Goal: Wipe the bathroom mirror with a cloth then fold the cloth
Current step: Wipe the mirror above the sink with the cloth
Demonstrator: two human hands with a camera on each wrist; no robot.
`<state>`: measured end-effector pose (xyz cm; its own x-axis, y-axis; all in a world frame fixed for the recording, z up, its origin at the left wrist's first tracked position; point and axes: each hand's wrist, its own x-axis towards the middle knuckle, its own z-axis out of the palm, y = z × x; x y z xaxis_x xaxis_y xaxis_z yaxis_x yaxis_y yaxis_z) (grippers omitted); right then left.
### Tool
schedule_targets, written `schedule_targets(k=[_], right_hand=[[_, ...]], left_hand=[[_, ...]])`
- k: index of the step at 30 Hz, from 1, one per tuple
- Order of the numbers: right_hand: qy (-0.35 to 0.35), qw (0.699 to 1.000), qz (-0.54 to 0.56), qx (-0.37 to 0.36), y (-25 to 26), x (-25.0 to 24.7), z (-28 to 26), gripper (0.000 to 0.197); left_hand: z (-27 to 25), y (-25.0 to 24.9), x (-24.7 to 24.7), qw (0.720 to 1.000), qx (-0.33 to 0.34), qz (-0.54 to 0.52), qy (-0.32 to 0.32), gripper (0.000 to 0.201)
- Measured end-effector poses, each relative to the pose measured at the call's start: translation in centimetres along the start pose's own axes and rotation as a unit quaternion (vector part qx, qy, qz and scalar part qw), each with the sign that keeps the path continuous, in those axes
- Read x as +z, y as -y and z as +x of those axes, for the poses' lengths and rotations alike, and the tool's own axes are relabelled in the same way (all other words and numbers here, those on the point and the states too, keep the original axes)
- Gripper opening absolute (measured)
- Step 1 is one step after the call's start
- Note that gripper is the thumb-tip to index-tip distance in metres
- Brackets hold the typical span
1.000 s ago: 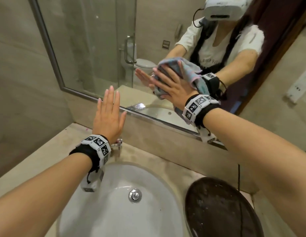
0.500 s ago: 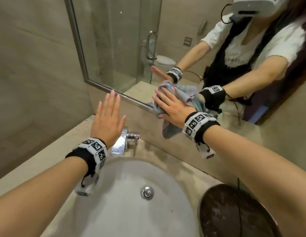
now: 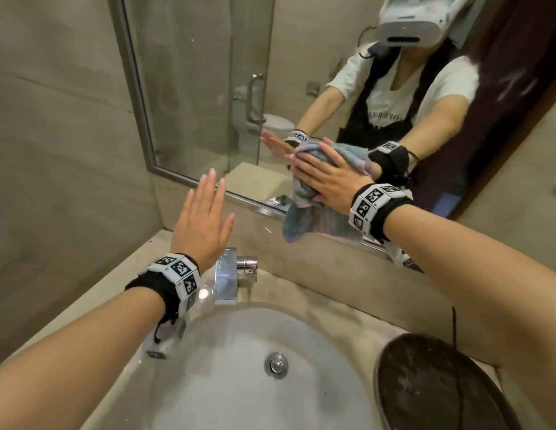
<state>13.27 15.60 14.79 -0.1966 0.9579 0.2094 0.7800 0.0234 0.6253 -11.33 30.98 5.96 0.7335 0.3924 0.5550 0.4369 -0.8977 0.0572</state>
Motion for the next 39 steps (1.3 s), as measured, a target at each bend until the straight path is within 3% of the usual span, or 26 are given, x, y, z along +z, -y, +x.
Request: schedule_targets(k=[2,10,13,16,18,20,24,30,35,39], right_hand=[[-0.023,1.0,0.018,-0.009,-0.1,0.7,0.2,0.063],[0.029,1.0,0.006,-0.002,3.6,4.9,2.8,0.061],[0.009,0.999,0.05,-0.008,5.7,7.3,5.0,0.073],[0.035,0.995,0.096,-0.013,6.2,7.8,7.3,0.066],[0.041,0.997,0.052,-0.042,6.0,7.8,8.8,0.061],[0.036,0.997,0.036,-0.052,6.2,7.8,10.7,0.064],[-0.03,0.988,0.148,0.012,7.0,8.2,15.2,0.063],[-0.065,0.995,0.074,-0.01,5.2,6.6,18.6,0.059],[-0.032,0.996,-0.063,0.059,2.9,3.0,17.4,0.054],[-0.049,0.986,-0.108,0.113,2.0,1.1,16.0,0.054]], left_hand=[[0.6,1.0,0.3,1.0,0.017,-0.007,-0.004,0.064],[1.9,6.3,1.4,1.0,0.015,-0.027,-0.003,0.062],[2.0,7.8,2.1,0.999,0.005,-0.037,0.002,0.063],[2.1,9.3,2.7,0.999,-0.005,-0.03,0.014,0.063],[2.5,10.2,2.8,0.999,-0.011,-0.032,0.011,0.064],[3.1,11.1,2.6,0.999,-0.022,-0.031,0.007,0.064],[4.3,13.5,1.9,0.999,-0.038,-0.029,-0.014,0.061],[6.2,16.7,0.8,0.998,-0.047,-0.033,-0.031,0.063],[7.9,18.5,-0.3,0.997,-0.036,-0.051,-0.045,0.066],[9.9,20.1,-2.0,0.996,-0.023,-0.052,-0.073,0.064]])
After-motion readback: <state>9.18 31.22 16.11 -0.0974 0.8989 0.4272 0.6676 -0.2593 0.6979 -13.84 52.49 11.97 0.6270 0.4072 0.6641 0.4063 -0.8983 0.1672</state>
